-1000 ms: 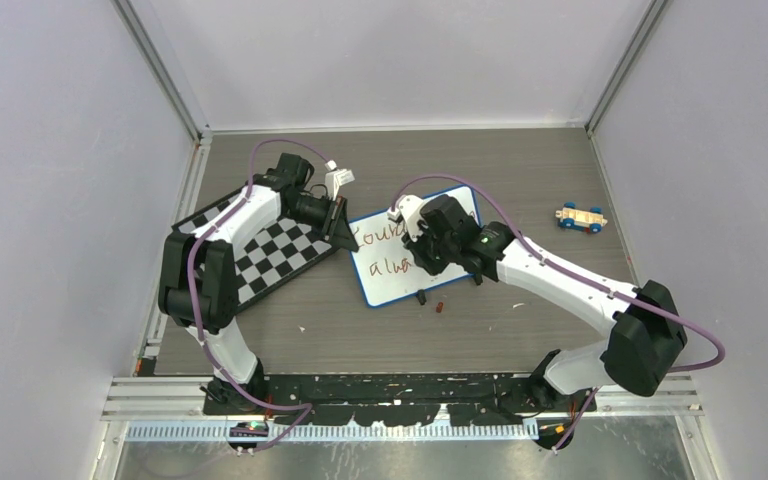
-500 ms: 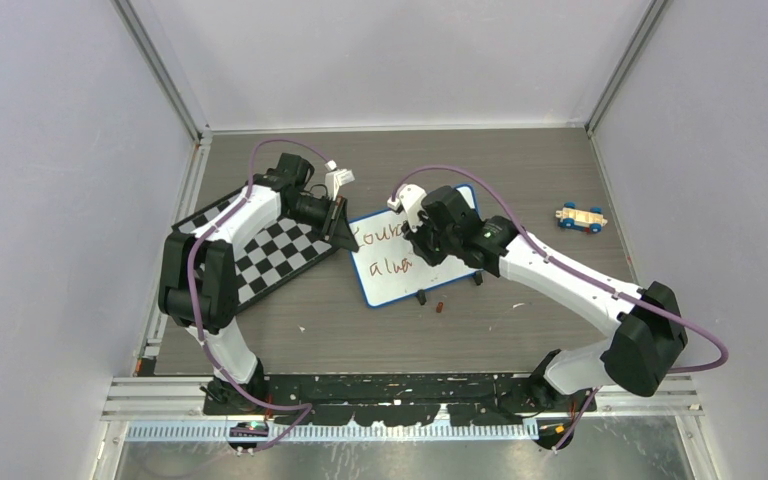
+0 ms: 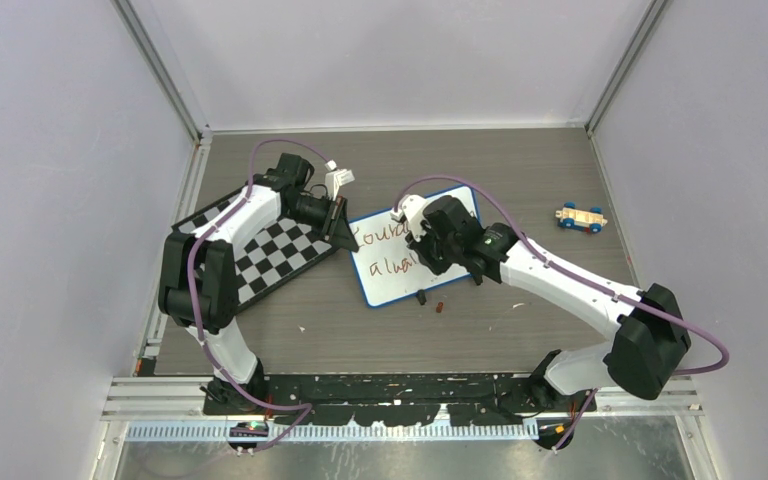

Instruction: Write a sentence on the whiteboard

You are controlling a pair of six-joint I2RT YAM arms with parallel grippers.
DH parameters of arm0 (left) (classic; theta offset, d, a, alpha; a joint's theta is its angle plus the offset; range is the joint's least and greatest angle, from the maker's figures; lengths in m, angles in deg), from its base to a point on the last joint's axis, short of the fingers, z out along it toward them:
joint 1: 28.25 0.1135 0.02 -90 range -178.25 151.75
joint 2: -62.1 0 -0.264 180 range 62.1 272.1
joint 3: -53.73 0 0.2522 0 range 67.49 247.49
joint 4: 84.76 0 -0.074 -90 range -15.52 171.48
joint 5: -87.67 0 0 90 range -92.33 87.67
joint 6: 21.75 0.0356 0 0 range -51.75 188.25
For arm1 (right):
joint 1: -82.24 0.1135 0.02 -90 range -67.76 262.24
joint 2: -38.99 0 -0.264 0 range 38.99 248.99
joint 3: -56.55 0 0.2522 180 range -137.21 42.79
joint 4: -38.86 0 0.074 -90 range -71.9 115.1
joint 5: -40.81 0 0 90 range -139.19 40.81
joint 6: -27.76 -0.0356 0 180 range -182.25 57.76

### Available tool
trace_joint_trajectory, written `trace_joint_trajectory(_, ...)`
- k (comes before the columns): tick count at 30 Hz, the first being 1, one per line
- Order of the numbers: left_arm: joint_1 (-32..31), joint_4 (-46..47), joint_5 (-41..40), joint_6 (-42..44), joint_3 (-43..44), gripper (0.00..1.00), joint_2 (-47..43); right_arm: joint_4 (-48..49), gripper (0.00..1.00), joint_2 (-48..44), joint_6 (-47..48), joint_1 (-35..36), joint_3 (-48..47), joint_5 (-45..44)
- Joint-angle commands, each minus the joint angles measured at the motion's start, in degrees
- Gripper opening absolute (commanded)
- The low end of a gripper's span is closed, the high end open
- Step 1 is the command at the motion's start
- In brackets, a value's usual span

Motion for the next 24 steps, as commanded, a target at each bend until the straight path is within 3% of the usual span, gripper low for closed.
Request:
trace_joint_trajectory(1, -0.33, 0.15, -1.40, 0.39, 1.25, 0.00, 0.41, 0.76, 0.00, -1.84, 0.54, -0.44, -0.34, -2.23)
trace_joint_trajectory(11, -0.33, -0.07, -1.57, 0.52, 1.44, 0.00, 0.35, 0.82, 0.00, 0.22, 0.88, -2.68, -6.20, -2.31)
trace_joint_trajectory(24, -0.33, -0.02, -1.57, 0.56, 1.44, 0.00, 0.52, -0.31, 0.00, -0.69, 0.28, -2.65, -0.33, 0.61)
